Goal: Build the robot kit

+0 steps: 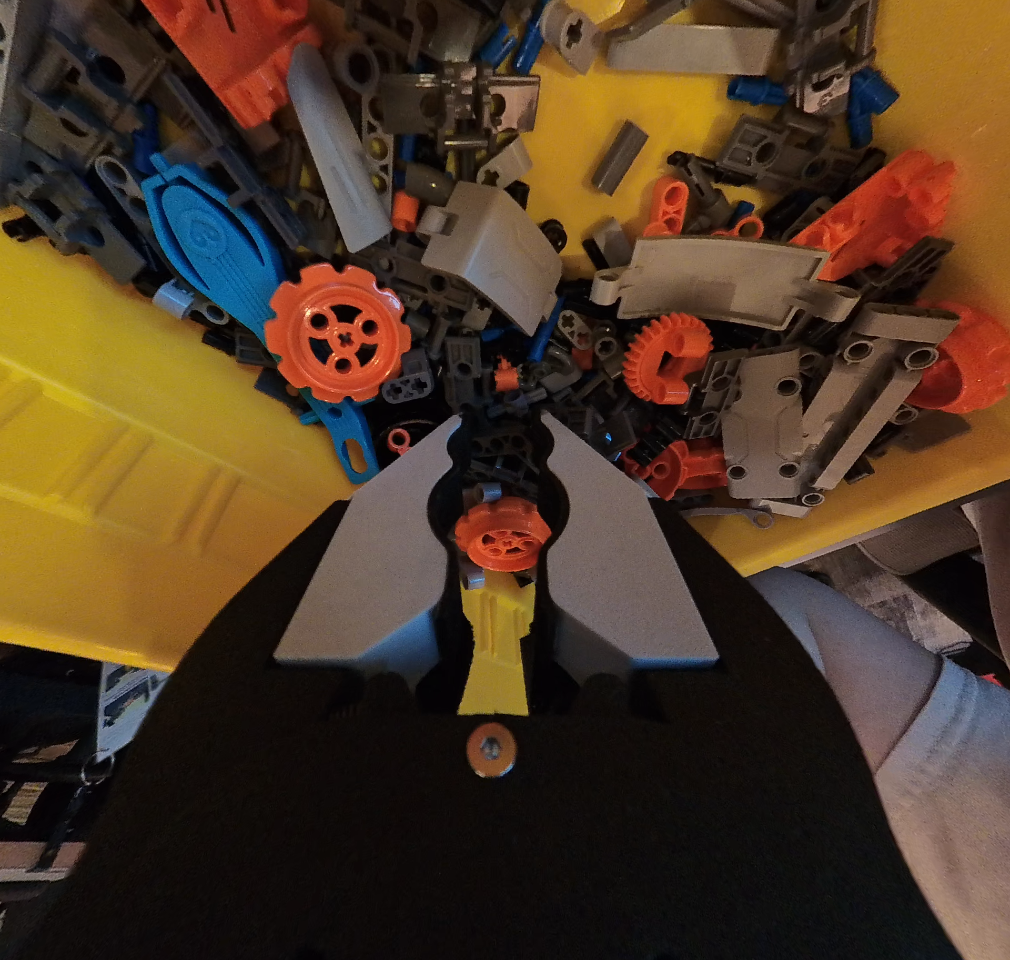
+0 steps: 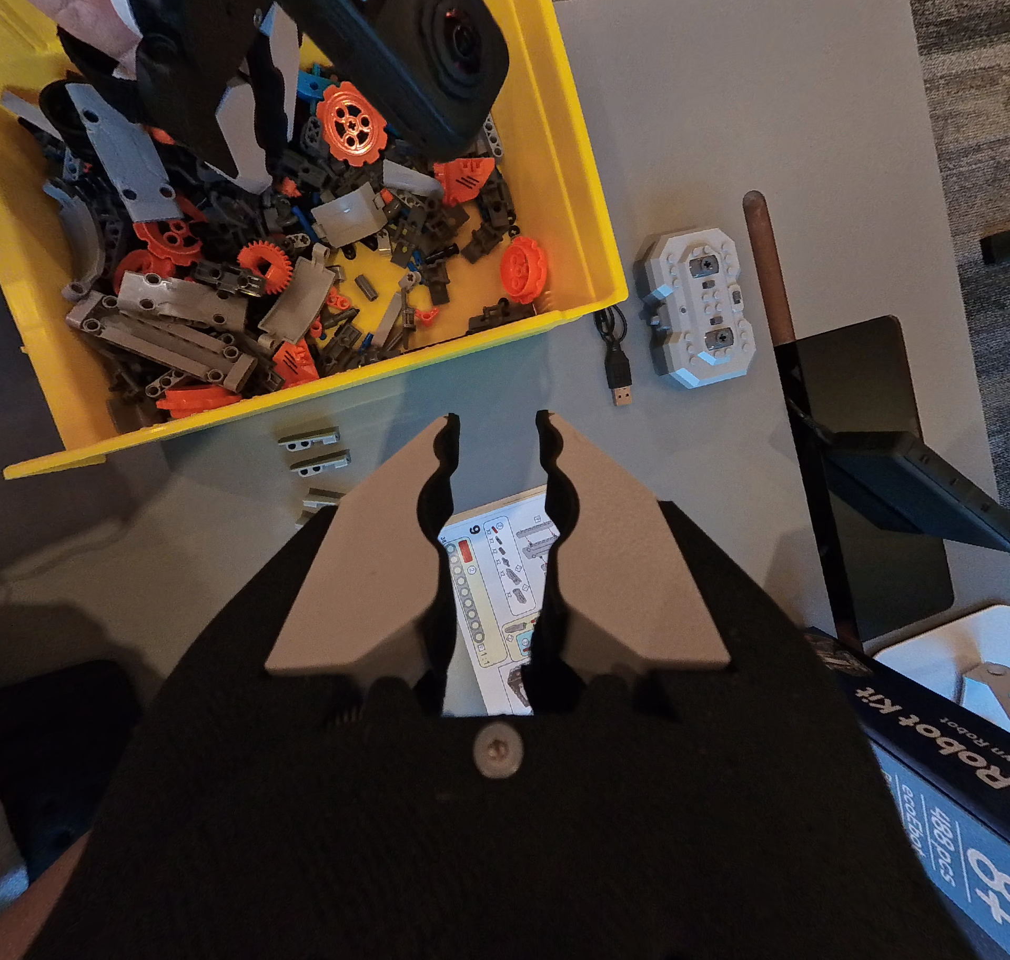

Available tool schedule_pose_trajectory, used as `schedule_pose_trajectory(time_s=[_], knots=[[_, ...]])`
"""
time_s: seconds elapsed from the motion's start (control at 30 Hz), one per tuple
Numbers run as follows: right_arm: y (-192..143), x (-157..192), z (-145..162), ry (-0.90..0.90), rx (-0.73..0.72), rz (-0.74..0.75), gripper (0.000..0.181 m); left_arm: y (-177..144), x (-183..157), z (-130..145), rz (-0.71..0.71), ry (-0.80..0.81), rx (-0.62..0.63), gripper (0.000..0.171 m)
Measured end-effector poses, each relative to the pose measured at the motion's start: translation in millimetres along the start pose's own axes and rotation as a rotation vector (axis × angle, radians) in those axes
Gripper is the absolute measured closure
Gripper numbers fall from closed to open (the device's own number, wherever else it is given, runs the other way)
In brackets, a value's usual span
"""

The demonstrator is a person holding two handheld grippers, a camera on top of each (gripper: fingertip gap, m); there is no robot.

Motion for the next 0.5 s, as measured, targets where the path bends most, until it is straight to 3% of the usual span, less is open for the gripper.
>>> schedule_pose_trajectory(time_s=[0.33,0.5], knots=[[6.6,8.5,-6.7,-0.025,-0.01,-0.037,0.152,-7.8,-5.1,12.3,0.006,-0.034,-0.027,0.157],[20.3,41.5,-39.7,-0.076,-0.175,-0.251,0.155,-12.3,-12.5,19.7,0.014,-0.023,-0.045,0.156]])
Point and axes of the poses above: each gripper's, where its closed fingertips meet, y out along the fingers, z out of its underside, x = y × z across the jaws, the point moved 6 cm from there along -y, back along the fingers, and after that the axes turned 15 degrees about z, right-handed, at the moved point
